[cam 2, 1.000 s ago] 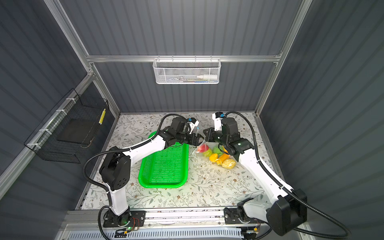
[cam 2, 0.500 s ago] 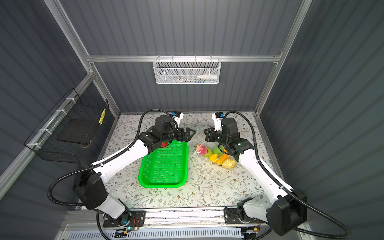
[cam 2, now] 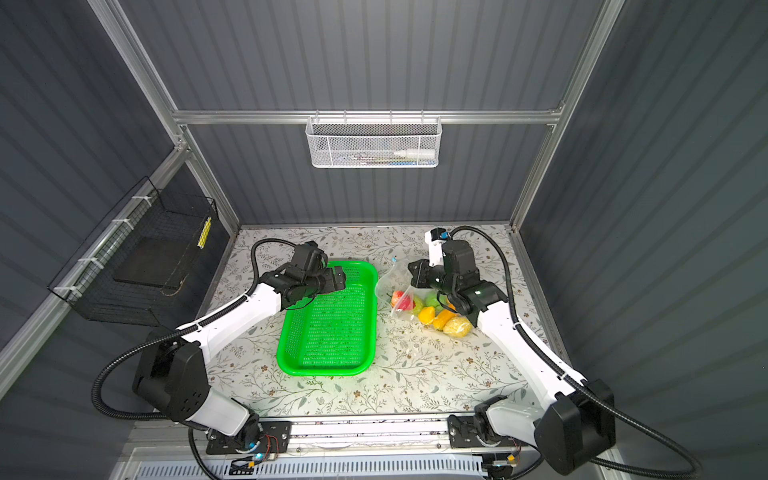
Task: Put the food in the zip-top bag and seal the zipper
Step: 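Move the left gripper back over the remaining strawberry in the basket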
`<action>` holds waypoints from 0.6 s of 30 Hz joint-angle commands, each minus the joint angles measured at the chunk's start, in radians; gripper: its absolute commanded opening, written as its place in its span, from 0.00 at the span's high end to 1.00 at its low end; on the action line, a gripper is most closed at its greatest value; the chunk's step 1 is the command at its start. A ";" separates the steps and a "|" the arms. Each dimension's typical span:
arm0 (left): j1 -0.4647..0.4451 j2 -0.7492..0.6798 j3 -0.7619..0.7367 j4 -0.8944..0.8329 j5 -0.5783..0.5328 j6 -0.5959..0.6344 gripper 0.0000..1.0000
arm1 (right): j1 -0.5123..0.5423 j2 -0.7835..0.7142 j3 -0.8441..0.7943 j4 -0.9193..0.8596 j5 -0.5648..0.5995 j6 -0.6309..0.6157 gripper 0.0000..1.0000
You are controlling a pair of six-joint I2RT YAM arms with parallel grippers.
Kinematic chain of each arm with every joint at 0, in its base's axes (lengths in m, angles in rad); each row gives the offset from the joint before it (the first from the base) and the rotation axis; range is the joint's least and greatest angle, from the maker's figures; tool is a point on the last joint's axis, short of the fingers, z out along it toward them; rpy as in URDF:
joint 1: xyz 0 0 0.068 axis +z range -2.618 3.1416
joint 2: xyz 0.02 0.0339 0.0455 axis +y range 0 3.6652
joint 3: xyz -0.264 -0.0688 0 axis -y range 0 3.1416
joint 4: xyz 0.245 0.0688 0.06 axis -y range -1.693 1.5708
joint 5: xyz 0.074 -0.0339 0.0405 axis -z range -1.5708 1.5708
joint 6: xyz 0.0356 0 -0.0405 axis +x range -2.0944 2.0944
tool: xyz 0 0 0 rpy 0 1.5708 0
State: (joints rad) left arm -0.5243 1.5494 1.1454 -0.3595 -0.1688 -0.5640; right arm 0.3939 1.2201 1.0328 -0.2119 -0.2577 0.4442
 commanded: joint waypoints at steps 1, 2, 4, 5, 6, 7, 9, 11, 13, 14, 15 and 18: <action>-0.002 0.026 -0.022 0.014 -0.114 -0.052 0.00 | 0.003 -0.022 -0.017 0.016 0.010 -0.012 1.00; -0.003 0.041 -0.025 0.029 -0.128 -0.056 0.00 | 0.003 -0.023 -0.019 0.017 0.011 -0.012 1.00; -0.002 0.073 -0.026 0.064 -0.138 -0.061 0.00 | 0.003 -0.027 -0.025 0.019 0.011 -0.009 1.00; -0.002 0.092 -0.020 0.083 -0.140 -0.056 0.00 | 0.003 -0.028 -0.029 0.022 0.010 -0.008 1.00; -0.003 0.107 -0.015 0.093 -0.142 -0.049 0.00 | 0.002 -0.031 -0.032 0.023 0.011 -0.005 1.00; -0.002 0.126 -0.004 0.105 -0.147 -0.033 0.00 | 0.003 -0.034 -0.036 0.025 0.012 -0.004 1.00; -0.002 0.160 0.021 0.114 -0.152 0.014 0.00 | 0.003 -0.040 -0.040 0.022 0.014 -0.004 1.00; -0.002 0.191 0.042 0.125 -0.154 0.088 0.00 | 0.003 -0.049 -0.045 0.018 0.020 -0.007 1.00; 0.001 0.216 0.058 0.128 -0.156 0.145 0.00 | 0.003 -0.055 -0.049 0.015 0.026 -0.009 1.00; 0.004 0.228 0.065 0.131 -0.149 0.178 0.00 | 0.003 -0.059 -0.051 0.014 0.027 -0.009 1.00; 0.006 0.234 0.070 0.132 -0.142 0.201 0.00 | 0.003 -0.060 -0.054 0.016 0.027 -0.009 1.00; 0.013 0.259 0.081 0.146 -0.095 0.276 0.00 | 0.003 -0.061 -0.057 0.020 0.025 -0.004 1.00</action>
State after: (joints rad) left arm -0.5213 1.7927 1.1881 -0.2386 -0.2886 -0.4019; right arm 0.3939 1.1751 0.9878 -0.2024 -0.2428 0.4446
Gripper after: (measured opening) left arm 0.996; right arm 0.043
